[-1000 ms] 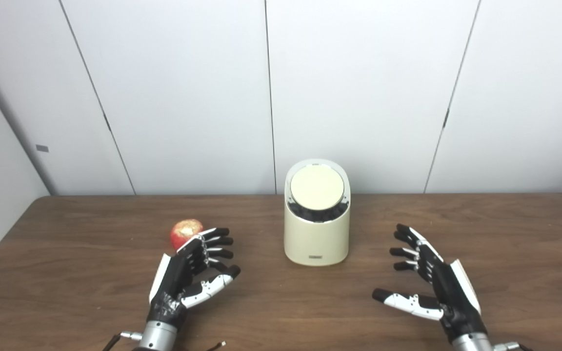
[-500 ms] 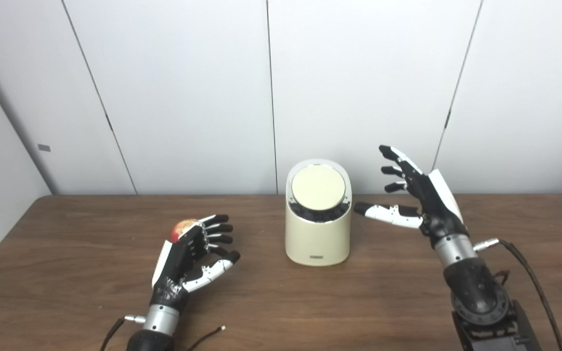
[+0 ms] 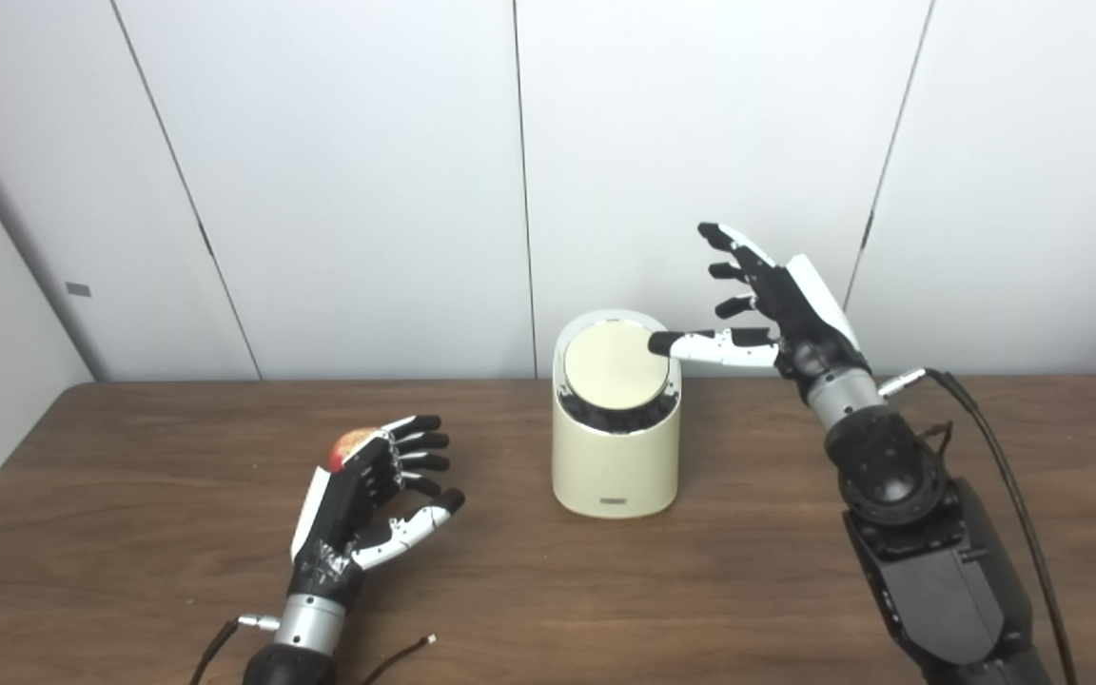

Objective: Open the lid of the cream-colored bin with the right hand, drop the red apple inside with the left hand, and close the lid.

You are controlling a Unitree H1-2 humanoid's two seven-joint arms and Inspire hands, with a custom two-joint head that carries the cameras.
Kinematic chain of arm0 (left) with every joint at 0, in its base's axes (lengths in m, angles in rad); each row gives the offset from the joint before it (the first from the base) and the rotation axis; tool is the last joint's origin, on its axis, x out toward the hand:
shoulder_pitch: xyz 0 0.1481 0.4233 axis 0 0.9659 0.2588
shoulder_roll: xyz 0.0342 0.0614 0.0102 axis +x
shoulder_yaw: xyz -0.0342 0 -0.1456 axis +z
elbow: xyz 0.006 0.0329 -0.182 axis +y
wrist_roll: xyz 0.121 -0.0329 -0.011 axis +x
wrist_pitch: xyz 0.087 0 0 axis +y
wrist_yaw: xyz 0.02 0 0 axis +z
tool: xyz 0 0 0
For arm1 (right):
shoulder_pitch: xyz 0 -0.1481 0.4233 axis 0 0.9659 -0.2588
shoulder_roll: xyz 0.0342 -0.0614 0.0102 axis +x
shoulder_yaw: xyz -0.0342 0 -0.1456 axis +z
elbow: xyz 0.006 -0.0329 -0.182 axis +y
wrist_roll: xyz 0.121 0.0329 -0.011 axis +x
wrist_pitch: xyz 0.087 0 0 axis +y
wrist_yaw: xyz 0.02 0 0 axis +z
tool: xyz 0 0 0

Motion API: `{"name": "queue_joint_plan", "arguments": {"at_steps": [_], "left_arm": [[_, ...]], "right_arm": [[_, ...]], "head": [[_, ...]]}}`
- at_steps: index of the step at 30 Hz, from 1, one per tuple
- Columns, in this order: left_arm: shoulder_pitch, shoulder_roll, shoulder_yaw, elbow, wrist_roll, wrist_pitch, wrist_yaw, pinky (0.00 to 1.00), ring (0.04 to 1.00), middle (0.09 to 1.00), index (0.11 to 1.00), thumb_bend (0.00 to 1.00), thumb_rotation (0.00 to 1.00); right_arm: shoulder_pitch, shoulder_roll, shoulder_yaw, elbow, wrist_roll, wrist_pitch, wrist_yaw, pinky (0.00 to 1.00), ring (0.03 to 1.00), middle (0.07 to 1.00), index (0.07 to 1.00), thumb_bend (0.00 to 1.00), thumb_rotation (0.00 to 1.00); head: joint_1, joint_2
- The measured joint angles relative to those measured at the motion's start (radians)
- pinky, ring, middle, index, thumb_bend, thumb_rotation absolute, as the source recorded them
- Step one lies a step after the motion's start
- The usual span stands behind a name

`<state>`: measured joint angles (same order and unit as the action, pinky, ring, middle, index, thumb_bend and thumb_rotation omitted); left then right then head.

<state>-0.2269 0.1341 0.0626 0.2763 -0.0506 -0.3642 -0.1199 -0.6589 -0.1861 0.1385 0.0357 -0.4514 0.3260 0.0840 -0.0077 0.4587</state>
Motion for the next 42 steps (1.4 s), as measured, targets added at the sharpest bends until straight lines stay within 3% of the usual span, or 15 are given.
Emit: {"name": "queue_joint_plan", "arguments": {"at_steps": [8, 20, 28, 42], "left_arm": [[0.002, -0.001, -0.002, -0.005, 0.0, 0.0, 0.0, 0.55, 0.657, 0.715, 0.765, 0.66, 0.1], [0.006, -0.003, -0.009, -0.016, 0.011, 0.005, 0.003, 0.55, 0.655, 0.715, 0.768, 0.68, 0.14], [0.008, -0.005, -0.009, -0.027, 0.012, 0.027, 0.004, 0.54, 0.654, 0.714, 0.768, 0.69, 0.15], [0.017, -0.016, -0.01, -0.044, 0.01, 0.033, 0.003, 0.55, 0.657, 0.718, 0.77, 0.68, 0.13]], "right_arm": [[-0.036, 0.013, 0.043, 0.044, -0.028, 0.028, 0.001, 0.68, 0.865, 0.928, 0.909, 0.81, 0.33], [-0.041, 0.037, 0.102, 0.113, -0.086, 0.027, -0.003, 0.71, 0.852, 0.894, 0.9, 0.87, 0.36], [-0.053, 0.033, 0.136, 0.137, -0.107, 0.027, 0.002, 0.67, 0.84, 0.899, 0.908, 0.9, 0.33], [-0.055, 0.028, 0.143, 0.141, -0.115, 0.027, 0.007, 0.65, 0.834, 0.909, 0.902, 0.84, 0.21]], "head": [[0.009, 0.006], [0.026, 0.009], [0.029, 0.018], [0.032, 0.028]]}}
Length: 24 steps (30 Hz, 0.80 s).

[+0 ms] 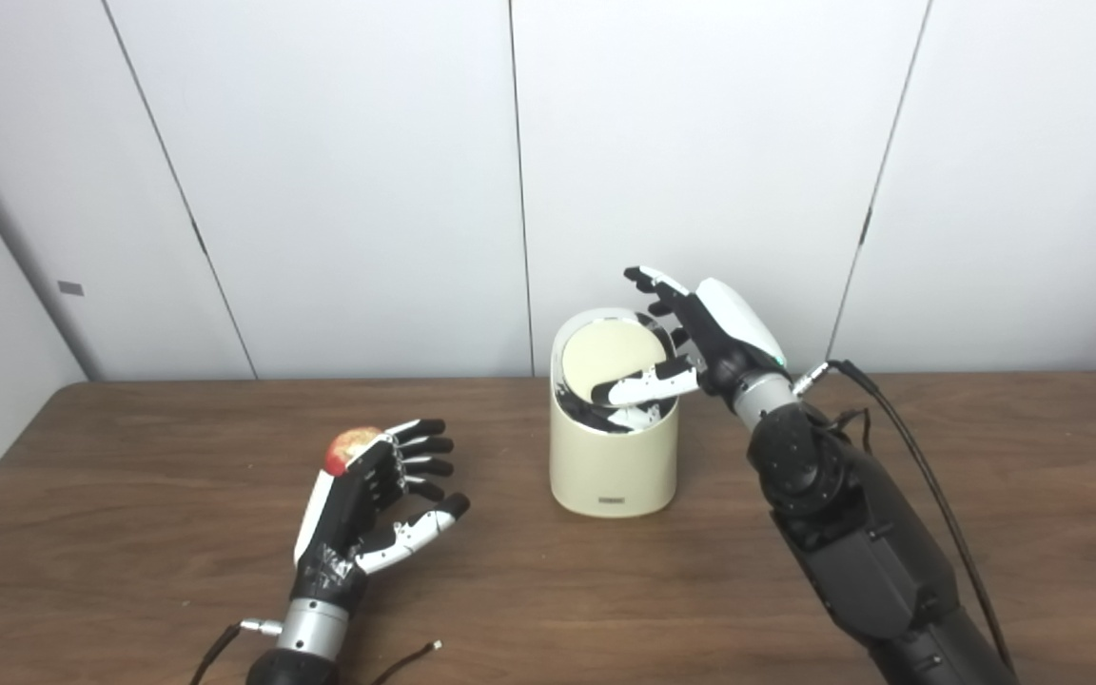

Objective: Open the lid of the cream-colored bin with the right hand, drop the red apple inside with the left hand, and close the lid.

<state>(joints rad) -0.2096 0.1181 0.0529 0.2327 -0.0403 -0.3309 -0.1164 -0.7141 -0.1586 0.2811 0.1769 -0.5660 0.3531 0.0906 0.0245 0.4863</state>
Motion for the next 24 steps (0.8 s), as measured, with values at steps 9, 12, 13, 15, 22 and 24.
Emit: {"name": "queue_joint_plan", "arguments": {"at_steps": [9, 12, 13, 15, 22, 24], "left_arm": [[0.013, -0.005, -0.002, -0.018, -0.001, 0.002, -0.001, 0.54, 0.653, 0.716, 0.766, 0.7, 0.16], [0.016, -0.006, -0.003, -0.022, -0.003, 0.005, -0.002, 0.54, 0.654, 0.716, 0.767, 0.7, 0.16], [0.016, -0.006, -0.003, -0.023, -0.003, 0.006, -0.002, 0.54, 0.653, 0.715, 0.766, 0.7, 0.16], [0.017, -0.006, -0.003, -0.024, -0.003, 0.007, -0.002, 0.54, 0.653, 0.713, 0.764, 0.69, 0.16], [0.017, -0.006, -0.004, -0.024, -0.003, 0.007, -0.003, 0.54, 0.651, 0.713, 0.767, 0.7, 0.16], [0.017, -0.006, -0.004, -0.025, -0.003, 0.007, -0.003, 0.54, 0.649, 0.712, 0.766, 0.69, 0.17]], "right_arm": [[-0.009, -0.017, 0.031, -0.003, -0.014, -0.011, -0.01, 0.63, 0.811, 0.896, 0.893, 0.75, 0.06], [-0.011, -0.022, 0.044, -0.004, -0.02, -0.007, -0.008, 0.64, 0.826, 0.904, 0.899, 0.72, 0.01], [-0.011, -0.024, 0.047, -0.004, -0.02, -0.006, -0.007, 0.64, 0.824, 0.903, 0.897, 0.72, 0.0], [-0.011, -0.024, 0.049, -0.005, -0.02, -0.003, -0.007, 0.63, 0.819, 0.903, 0.891, 0.71, 0.0], [-0.01, -0.028, 0.048, -0.018, -0.019, -0.002, 0.007, 0.64, 0.824, 0.901, 0.886, 0.69, 0.0], [-0.005, -0.031, 0.047, -0.029, -0.018, -0.001, 0.013, 0.64, 0.822, 0.896, 0.882, 0.69, 0.0]], "head": [[0.002, 0.011], [0.002, 0.014], [0.002, 0.017], [0.002, 0.018], [0.0, 0.02], [0.0, 0.02]]}}
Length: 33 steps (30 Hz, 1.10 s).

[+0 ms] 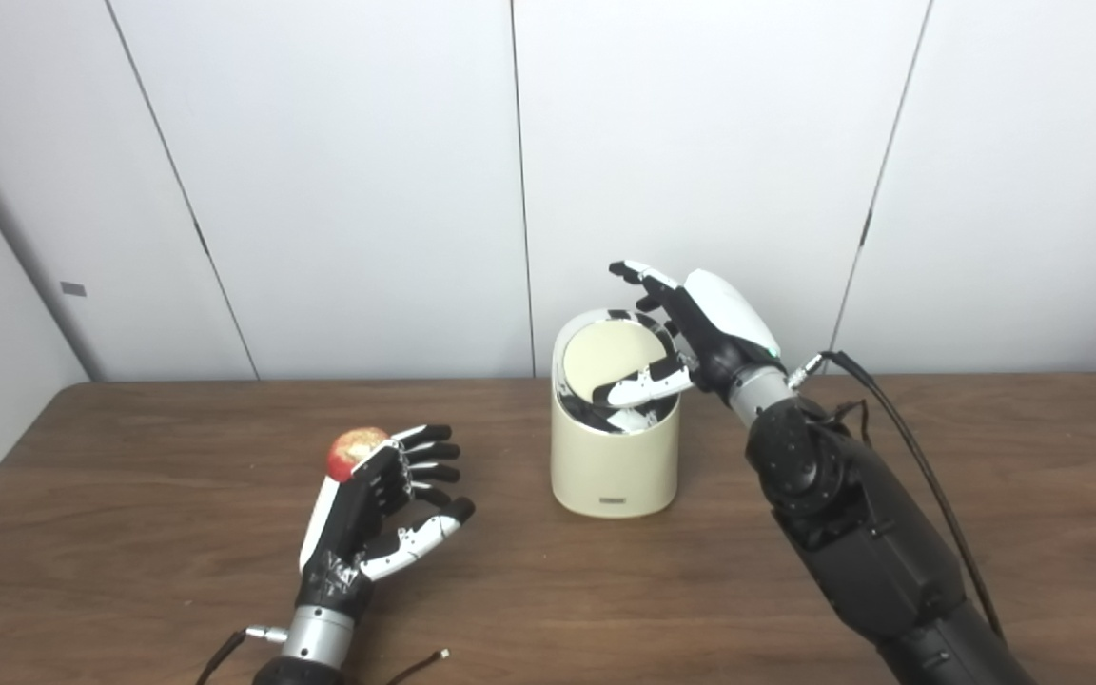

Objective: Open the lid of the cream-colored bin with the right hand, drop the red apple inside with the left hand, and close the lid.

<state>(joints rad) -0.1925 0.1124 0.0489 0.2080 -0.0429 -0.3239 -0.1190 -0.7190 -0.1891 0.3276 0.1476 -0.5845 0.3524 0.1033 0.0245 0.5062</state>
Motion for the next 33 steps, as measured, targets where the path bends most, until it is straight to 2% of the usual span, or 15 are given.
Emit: {"name": "queue_joint_plan", "arguments": {"at_steps": [5, 11, 14, 19, 22, 24, 28, 30, 33], "left_arm": [[0.0, 0.0, 0.0, 0.0, 0.001, 0.0, 0.0, 0.53, 0.643, 0.708, 0.759, 0.7, 0.15], [-0.001, 0.0, 0.0, 0.001, 0.001, 0.001, 0.0, 0.53, 0.648, 0.711, 0.762, 0.69, 0.15], [-0.001, 0.0, 0.0, 0.001, -0.001, 0.001, -0.001, 0.53, 0.651, 0.713, 0.762, 0.69, 0.14], [-0.001, 0.0, 0.0, 0.001, -0.001, 0.002, -0.001, 0.53, 0.649, 0.71, 0.76, 0.71, 0.16], [-0.001, 0.0, 0.0, 0.002, -0.001, 0.002, -0.001, 0.53, 0.65, 0.711, 0.761, 0.71, 0.17], [-0.001, 0.0, -0.001, 0.002, 0.0, 0.002, 0.0, 0.53, 0.65, 0.712, 0.762, 0.7, 0.16], [-0.001, 0.0, -0.001, 0.001, 0.0, 0.002, 0.0, 0.53, 0.648, 0.713, 0.761, 0.69, 0.15], [-0.001, 0.0, -0.001, 0.001, -0.001, 0.002, -0.001, 0.53, 0.648, 0.713, 0.761, 0.69, 0.14], [-0.001, 0.0, -0.001, 0.0, -0.001, 0.003, -0.001, 0.53, 0.649, 0.715, 0.761, 0.69, 0.14]], "right_arm": [[0.016, 0.0, -0.018, -0.019, 0.01, 0.0, 0.001, 0.61, 0.803, 0.897, 0.877, 0.69, 0.01], [0.06, -0.007, -0.079, -0.086, 0.032, 0.013, 0.004, 0.59, 0.777, 0.919, 0.874, 0.69, 0.02], [0.076, -0.027, -0.106, -0.12, 0.049, 0.016, 0.018, 0.57, 0.745, 0.884, 0.868, 0.7, 0.03], [0.086, -0.052, -0.162, -0.172, 0.085, 0.008, 0.018, 0.63, 0.786, 0.864, 0.844, 0.72, 0.07], [0.102, -0.059, -0.175, -0.19, 0.09, -0.018, 0.007, 0.58, 0.763, 0.862, 0.834, 0.73, 0.1], [0.123, -0.058, -0.189, -0.196, 0.103, -0.032, 0.002, 0.55, 0.748, 0.873, 0.836, 0.72, 0.1], [0.2, -0.059, -0.224, -0.217, 0.146, -0.08, -0.002, 0.55, 0.755, 0.911, 0.837, 0.73, 0.11], [0.249, -0.062, -0.236, -0.218, 0.165, -0.108, -0.01, 0.57, 0.763, 0.907, 0.837, 0.74, 0.14], [0.324, -0.065, -0.25, -0.223, 0.188, -0.134, -0.013, 0.59, 0.754, 0.851, 0.834, 0.75, 0.19]], "head": [[-0.003, -0.003], [-0.006, -0.005], [-0.005, -0.005], [-0.003, -0.005], [-0.003, -0.003], [-0.002, -0.002], [-0.003, 0.0], [-0.003, 0.0], [-0.003, 0.0]]}}
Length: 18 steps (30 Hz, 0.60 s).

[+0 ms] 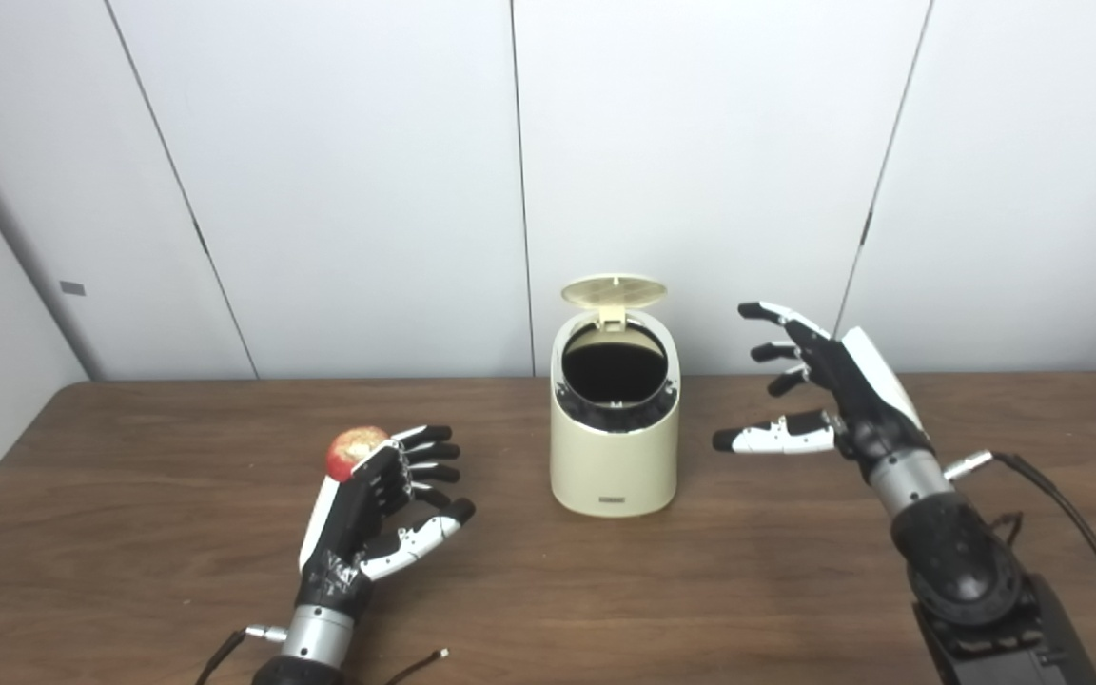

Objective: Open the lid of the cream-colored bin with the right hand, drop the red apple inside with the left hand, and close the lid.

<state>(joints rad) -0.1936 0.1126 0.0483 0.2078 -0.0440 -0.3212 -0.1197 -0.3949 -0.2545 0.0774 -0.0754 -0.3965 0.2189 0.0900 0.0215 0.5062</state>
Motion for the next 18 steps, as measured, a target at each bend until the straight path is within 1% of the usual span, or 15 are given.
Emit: {"name": "queue_joint_plan", "arguments": {"at_steps": [3, 4, 7, 9, 11, 12, 13, 15, 18], "left_arm": [[0.0, 0.0, 0.0, 0.0, 0.0, 0.0, 0.0, 0.53, 0.65, 0.716, 0.761, 0.68, 0.14], [0.0, 0.0, 0.0, 0.0, -0.001, 0.0, 0.0, 0.53, 0.65, 0.714, 0.759, 0.69, 0.14], [0.0, 0.0, 0.0, 0.0, -0.002, 0.0, 0.0, 0.53, 0.647, 0.711, 0.757, 0.69, 0.14], [0.0, 0.0, 0.0, 0.0, -0.001, 0.0, 0.0, 0.53, 0.651, 0.714, 0.758, 0.69, 0.14], [0.001, 0.0, 0.001, -0.005, 0.0, 0.002, 0.001, 0.53, 0.652, 0.714, 0.759, 0.68, 0.14], [0.004, 0.0, 0.002, -0.01, 0.002, 0.002, 0.004, 0.52, 0.647, 0.711, 0.761, 0.67, 0.13], [0.006, -0.001, 0.003, -0.015, 0.008, 0.002, 0.008, 0.53, 0.642, 0.704, 0.758, 0.66, 0.09], [0.018, -0.004, 0.003, -0.036, 0.042, 0.002, 0.032, 0.54, 0.634, 0.695, 0.748, 0.66, 0.04], [0.049, -0.021, 0.005, -0.084, 0.121, -0.001, 0.081, 0.53, 0.618, 0.683, 0.731, 0.65, 0.04]], "right_arm": [[0.059, -0.008, -0.002, -0.009, 0.02, -0.034, 0.0, 0.57, 0.739, 0.84, 0.844, 0.76, 0.22], [0.076, -0.011, -0.003, -0.02, 0.027, -0.047, 0.0, 0.56, 0.733, 0.839, 0.848, 0.75, 0.22], [0.125, -0.01, -0.006, -0.036, 0.061, -0.11, 0.0, 0.6, 0.735, 0.837, 0.845, 0.76, 0.15], [0.152, -0.006, -0.009, -0.025, 0.082, -0.152, -0.001, 0.61, 0.743, 0.845, 0.849, 0.77, 0.15], [0.17, -0.003, -0.016, -0.011, 0.102, -0.177, -0.005, 0.62, 0.758, 0.862, 0.859, 0.76, 0.14], [0.176, -0.002, -0.018, -0.004, 0.109, -0.188, -0.006, 0.61, 0.769, 0.875, 0.866, 0.76, 0.14], [0.181, -0.002, -0.02, 0.003, 0.118, -0.19, -0.005, 0.61, 0.779, 0.885, 0.872, 0.75, 0.14], [0.191, -0.002, -0.022, 0.007, 0.131, -0.19, -0.004, 0.61, 0.78, 0.886, 0.871, 0.76, 0.11], [0.204, -0.003, -0.024, 0.007, 0.139, -0.191, -0.004, 0.64, 0.791, 0.889, 0.87, 0.75, 0.12]], "head": [[0.005, 0.0], [0.005, 0.0], [0.008, 0.002], [0.014, 0.002], [0.038, -0.002], [0.044, -0.003], [0.052, -0.003], [0.072, -0.006], [0.098, -0.006]]}}
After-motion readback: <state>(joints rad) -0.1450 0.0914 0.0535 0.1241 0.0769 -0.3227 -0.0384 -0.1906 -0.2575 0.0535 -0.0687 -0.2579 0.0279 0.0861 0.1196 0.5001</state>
